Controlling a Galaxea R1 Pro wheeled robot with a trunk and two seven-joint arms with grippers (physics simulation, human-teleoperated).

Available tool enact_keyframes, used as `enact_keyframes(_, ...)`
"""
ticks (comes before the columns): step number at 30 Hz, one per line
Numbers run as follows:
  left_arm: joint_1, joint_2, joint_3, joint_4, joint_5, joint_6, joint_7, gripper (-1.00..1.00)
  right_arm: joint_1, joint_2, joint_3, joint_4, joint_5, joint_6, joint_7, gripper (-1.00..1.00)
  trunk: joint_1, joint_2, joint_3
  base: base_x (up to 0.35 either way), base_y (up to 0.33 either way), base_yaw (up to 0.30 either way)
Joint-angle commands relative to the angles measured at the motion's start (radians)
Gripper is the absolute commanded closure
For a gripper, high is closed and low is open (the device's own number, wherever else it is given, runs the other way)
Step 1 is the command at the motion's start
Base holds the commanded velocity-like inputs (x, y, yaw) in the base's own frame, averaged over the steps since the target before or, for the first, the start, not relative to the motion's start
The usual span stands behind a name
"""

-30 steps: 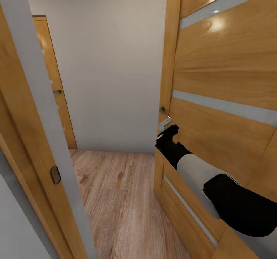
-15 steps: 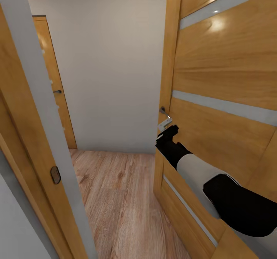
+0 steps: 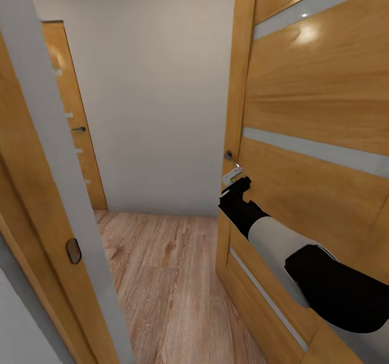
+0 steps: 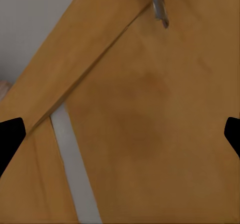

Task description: Move the two storage containers from the living room to the garage. In the garage, place one container on the floor and stack the other container on top of it (either order is fine).

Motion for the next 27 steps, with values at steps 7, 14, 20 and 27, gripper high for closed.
enact_keyframes(7,0.000,0.000,0.000,-0.001,0.001,-0.001,0.001,-1.00,-0.001,0.000,0.004,0.000,0.004,0.007,-0.001,-1.00,0.000,0.000,-0.001,0.272,0.000,0.000)
enact_keyframes(14,0.000,0.000,0.000,-0.002,0.001,-0.001,0.002,-1.00,-0.001,0.000,0.004,0.000,0.004,0.006,-0.004,-1.00,0.000,0.000,-0.001,0.064,0.000,0.000)
enact_keyframes(20,0.000,0.000,0.000,-0.002,0.001,-0.001,0.002,-1.00,-0.001,0.000,0.004,0.002,0.004,0.005,-0.010,-1.00,0.000,0.000,-0.001,0.003,0.000,0.000)
enact_keyframes(27,0.000,0.000,0.000,-0.002,0.001,-0.001,0.002,-1.00,-0.001,-0.035,0.006,0.004,0.003,0.004,-0.011,-1.00,0.000,0.000,-0.001,0.000,0.000,0.000)
